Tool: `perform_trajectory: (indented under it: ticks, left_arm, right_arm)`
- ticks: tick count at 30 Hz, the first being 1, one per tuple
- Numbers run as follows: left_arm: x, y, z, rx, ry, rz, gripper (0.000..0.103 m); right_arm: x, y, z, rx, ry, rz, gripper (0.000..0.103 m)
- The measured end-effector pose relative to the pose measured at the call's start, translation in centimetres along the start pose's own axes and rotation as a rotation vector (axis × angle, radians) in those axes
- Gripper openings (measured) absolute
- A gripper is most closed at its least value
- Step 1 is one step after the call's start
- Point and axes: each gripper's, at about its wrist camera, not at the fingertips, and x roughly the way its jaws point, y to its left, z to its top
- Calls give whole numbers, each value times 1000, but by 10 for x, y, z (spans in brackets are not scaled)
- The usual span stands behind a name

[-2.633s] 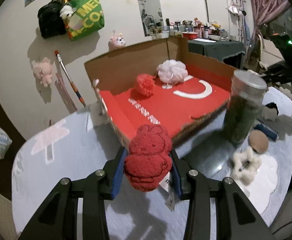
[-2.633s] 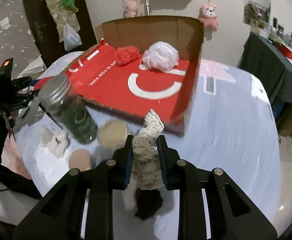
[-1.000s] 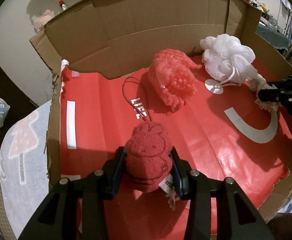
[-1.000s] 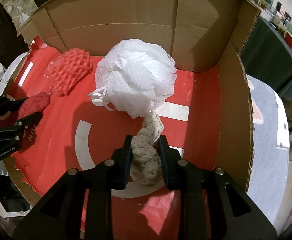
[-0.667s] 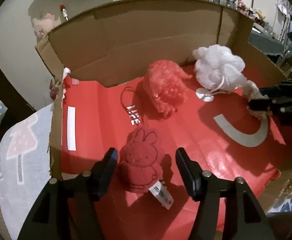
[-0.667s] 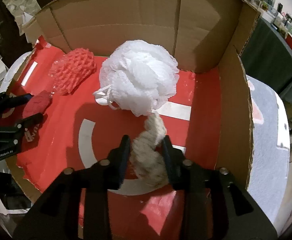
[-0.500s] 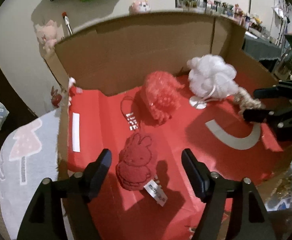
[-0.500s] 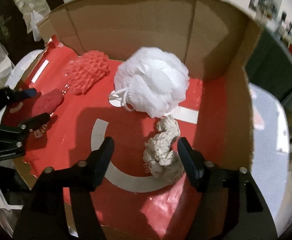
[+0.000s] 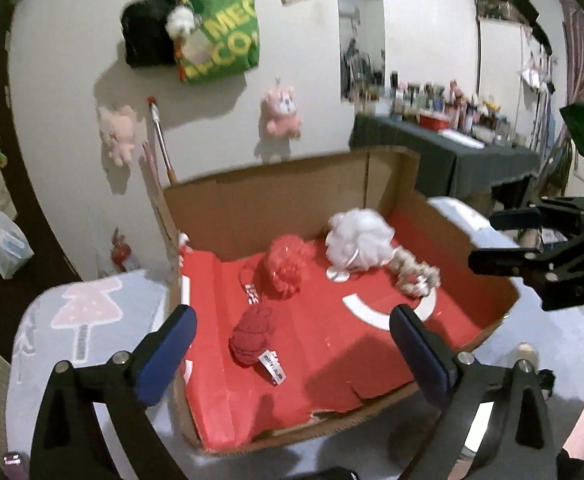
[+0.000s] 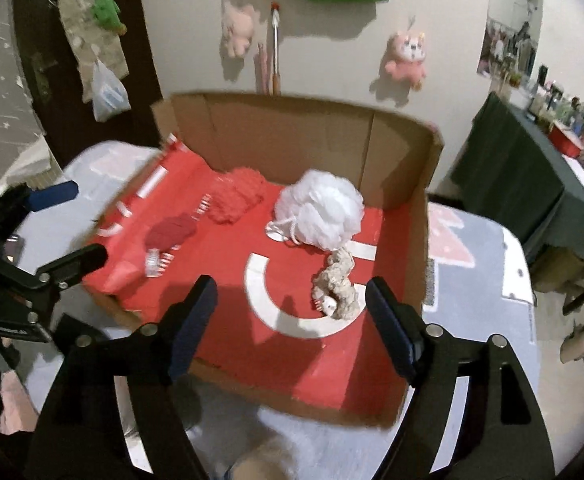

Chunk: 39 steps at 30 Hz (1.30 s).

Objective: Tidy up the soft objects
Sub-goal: 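Withdraw both tools back toward the table items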

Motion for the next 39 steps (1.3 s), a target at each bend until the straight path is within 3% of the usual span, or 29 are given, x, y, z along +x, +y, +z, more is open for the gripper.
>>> perform_trajectory:
  ticks: [10,18,28,39]
  left_arm:
    - [-90,-25,-27,-32,-185,11,103]
    - [-130,-41,-73,-76,-267,30,103]
    - [-130,-50,-127,-123,-251,70,103]
    - [-96,-52,-174,-147,-133,60,103]
  right_arm:
    - [-101,38,-52,-32,-236,-63,90]
    - [-134,57,-107,1,-349,-103,90]
    - [-119,66,-170,64,-374,-106,91]
    - [-67,68,-215,119,-288,-86,91]
